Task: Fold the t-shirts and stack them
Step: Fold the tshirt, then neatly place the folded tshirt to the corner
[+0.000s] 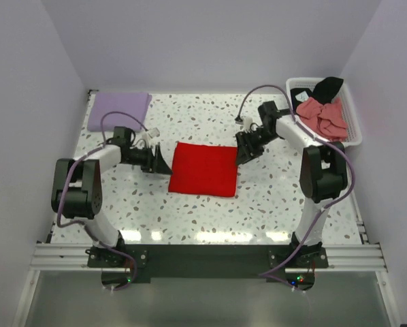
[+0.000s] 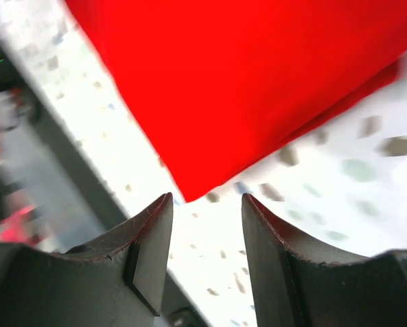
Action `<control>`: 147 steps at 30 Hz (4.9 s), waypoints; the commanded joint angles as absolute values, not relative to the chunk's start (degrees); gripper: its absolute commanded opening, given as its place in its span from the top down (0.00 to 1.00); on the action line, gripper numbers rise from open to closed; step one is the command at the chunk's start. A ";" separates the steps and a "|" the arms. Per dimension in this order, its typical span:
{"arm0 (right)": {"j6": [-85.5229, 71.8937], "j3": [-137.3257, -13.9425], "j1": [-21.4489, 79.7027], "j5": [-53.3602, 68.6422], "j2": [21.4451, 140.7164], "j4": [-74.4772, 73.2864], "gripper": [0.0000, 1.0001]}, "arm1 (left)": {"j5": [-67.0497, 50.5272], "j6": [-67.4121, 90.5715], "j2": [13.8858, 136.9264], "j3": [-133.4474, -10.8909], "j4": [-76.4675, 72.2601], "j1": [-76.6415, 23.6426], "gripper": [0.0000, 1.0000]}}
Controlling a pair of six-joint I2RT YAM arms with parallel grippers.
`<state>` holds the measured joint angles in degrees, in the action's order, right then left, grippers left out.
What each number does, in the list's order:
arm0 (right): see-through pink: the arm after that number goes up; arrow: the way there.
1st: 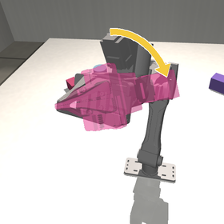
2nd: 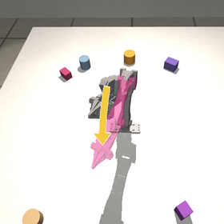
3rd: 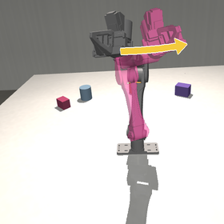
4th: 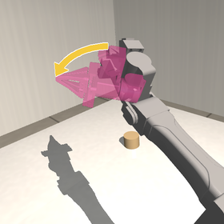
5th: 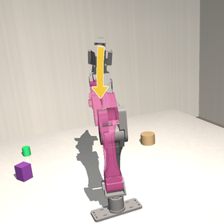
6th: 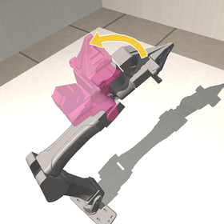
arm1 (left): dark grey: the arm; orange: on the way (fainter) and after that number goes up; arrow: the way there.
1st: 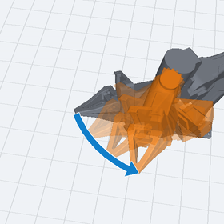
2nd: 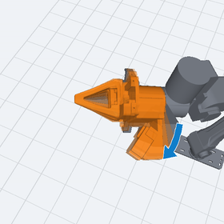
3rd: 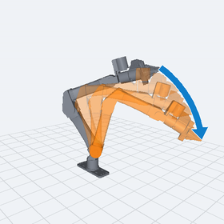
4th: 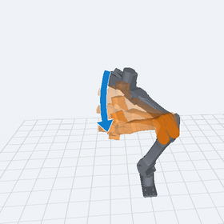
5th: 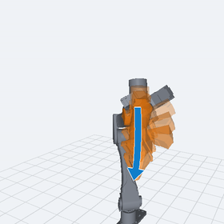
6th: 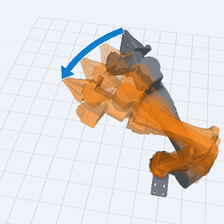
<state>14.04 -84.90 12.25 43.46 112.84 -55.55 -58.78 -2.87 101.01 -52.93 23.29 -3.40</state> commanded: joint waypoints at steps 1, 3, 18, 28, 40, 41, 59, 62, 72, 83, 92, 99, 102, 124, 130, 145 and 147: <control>11.43 -88.77 18.07 30.62 106.45 -48.53 0.51 | -53.54 -2.21 92.74 -56.07 23.03 1.57 0.35; 10.90 -88.68 22.30 24.90 104.24 -43.70 0.51 | -50.21 1.73 89.13 -55.90 21.54 3.51 0.33; 11.95 -100.71 56.33 2.37 118.82 -35.33 0.59 | -30.23 6.24 83.76 -54.14 28.57 11.16 0.15; 9.49 -103.01 59.94 2.81 125.77 -33.31 0.58 | -29.53 6.24 83.50 -52.12 28.65 11.34 0.14; 10.37 -96.95 59.68 2.37 127.45 -29.36 0.91 | -31.72 8.70 83.76 -49.40 25.93 11.43 0.16; 10.46 -96.16 59.42 2.63 126.75 -29.01 0.96 | -32.42 9.66 83.93 -48.79 25.49 11.43 0.16; 13.09 -85.08 52.82 19.24 110.57 -20.92 1.00 | -50.09 28.99 96.85 -42.01 -1.38 0.97 0.00; 12.75 -85.69 52.74 20.39 110.21 -20.83 1.00 | -51.85 32.34 100.45 -43.06 -4.12 0.44 0.02; 8.35 -91.40 52.74 16.88 114.51 -19.51 1.00 | -43.87 51.57 103.89 -39.03 -19.77 -4.13 0.13; 4.49 -95.00 52.82 16.17 117.24 -17.41 1.00 | -32.87 60.91 106.43 -39.90 -24.43 -9.14 0.27; 3.25 -97.12 52.82 15.47 118.65 -17.75 1.00 | -32.52 58.20 108.45 -45.95 -20.24 -10.02 0.89; 0.88 -95.45 49.49 15.29 112.69 -18.90 0.29 | -22.87 34.85 112.14 -69.56 5.51 -9.23 1.00; 3.07 -94.92 45.80 15.64 109.79 -20.30 0.01 | -19.70 26.76 114.25 -76.52 11.06 -8.97 1.00; 9.41 -85.78 32.78 13.62 100.20 -25.31 0.01 | -13.45 0.27 126.48 -120.50 29.09 -0.26 1.00; 10.28 -85.43 32.78 13.45 99.84 -25.66 0.01 | -13.10 -1.85 123.40 -121.90 29.00 -0.18 1.00; 11.87 -84.64 32.87 13.80 98.70 -26.81 0.01 | -12.66 -0.44 120.50 -124.98 30.23 0.00 1.00; 11.86 -84.55 32.78 13.80 98.70 -26.98 0.01 | -12.74 -0.44 120.15 -124.81 29.97 1.48 1.00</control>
<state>10.81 -84.82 32.73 13.17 102.17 -26.61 -13.10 0.19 124.33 -122.04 31.38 0.01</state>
